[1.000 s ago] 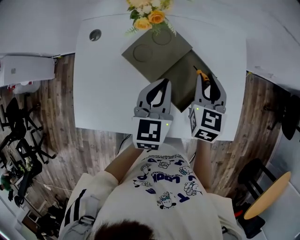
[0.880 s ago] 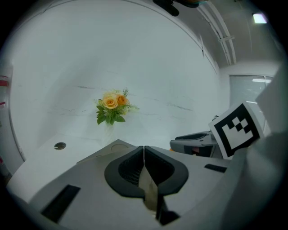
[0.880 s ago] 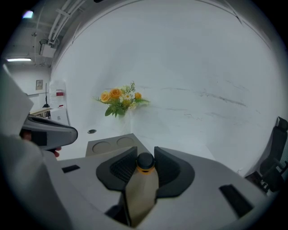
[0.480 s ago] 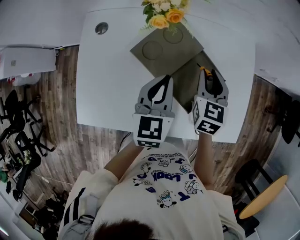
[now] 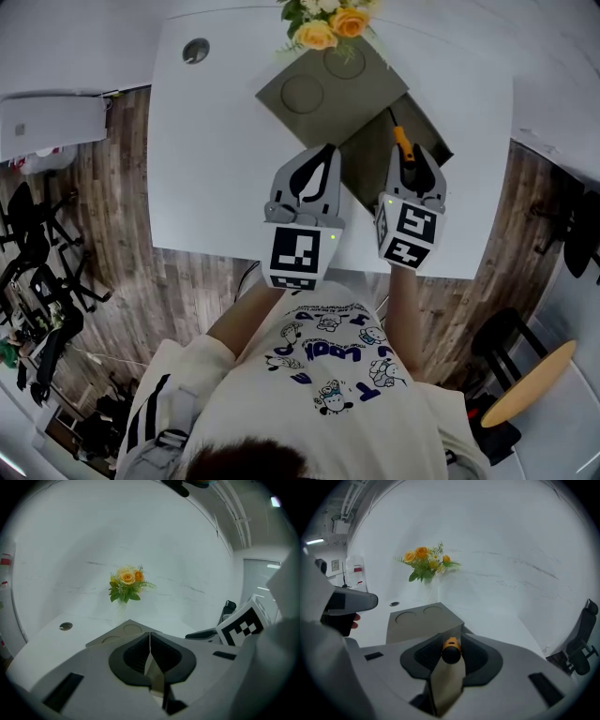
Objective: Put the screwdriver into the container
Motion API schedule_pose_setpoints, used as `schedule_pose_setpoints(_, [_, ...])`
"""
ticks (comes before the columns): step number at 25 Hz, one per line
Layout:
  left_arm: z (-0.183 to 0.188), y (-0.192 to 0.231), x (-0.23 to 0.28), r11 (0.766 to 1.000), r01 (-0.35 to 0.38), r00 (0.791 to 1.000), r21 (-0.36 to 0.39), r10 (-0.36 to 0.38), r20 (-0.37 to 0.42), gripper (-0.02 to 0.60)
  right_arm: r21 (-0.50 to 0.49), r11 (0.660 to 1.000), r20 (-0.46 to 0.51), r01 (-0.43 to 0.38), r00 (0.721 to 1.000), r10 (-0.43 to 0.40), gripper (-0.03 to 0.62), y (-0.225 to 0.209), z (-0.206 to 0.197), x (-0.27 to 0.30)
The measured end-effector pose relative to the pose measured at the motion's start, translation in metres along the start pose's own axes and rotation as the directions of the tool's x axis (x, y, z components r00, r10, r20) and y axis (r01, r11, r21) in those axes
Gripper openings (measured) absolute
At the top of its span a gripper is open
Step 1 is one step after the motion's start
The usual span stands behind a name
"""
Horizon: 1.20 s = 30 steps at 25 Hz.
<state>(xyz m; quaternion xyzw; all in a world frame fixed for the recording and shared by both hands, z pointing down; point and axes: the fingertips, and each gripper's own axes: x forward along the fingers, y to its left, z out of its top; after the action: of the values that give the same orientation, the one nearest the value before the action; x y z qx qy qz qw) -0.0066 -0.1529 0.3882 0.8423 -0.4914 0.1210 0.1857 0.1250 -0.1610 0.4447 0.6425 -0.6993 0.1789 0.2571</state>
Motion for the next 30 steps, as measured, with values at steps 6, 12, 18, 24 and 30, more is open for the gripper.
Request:
schedule_pose_setpoints(6, [-0.008,-0.001,0.001,1.000,0.003,1.000,-0.011,-0.003,-0.015,0.018,0.051,0.999,-0.116,0.000,0.993,0.006,0.133,0.004,-0.037,0.008])
schedule_pose_setpoints(12, [-0.015,-0.001,-0.001,1.000,-0.001,1.000,-0.016,0.000,-0.028,0.018,0.079,0.997,-0.241,-0.006,0.970,0.025,0.133,0.007,-0.064,0.013])
schedule_pose_setpoints(18, [-0.024,0.003,-0.002,1.000,-0.014,0.999,-0.027,0.013,-0.042,0.018,0.072,0.997,-0.332,-0.011,0.942,0.034,0.133,0.006,-0.083,0.021])
schedule_pose_setpoints(24, [-0.028,0.007,-0.004,0.999,-0.029,0.999,-0.033,0.028,-0.046,0.018,0.070,0.997,-0.417,-0.024,0.907,0.051,0.135,0.010,-0.099,0.024])
schedule_pose_setpoints(30, [-0.030,0.009,-0.004,0.999,-0.036,0.998,-0.037,0.034,-0.049,0.018,0.090,0.995,-0.471,-0.049,0.878,0.086,0.137,0.015,-0.110,0.026])
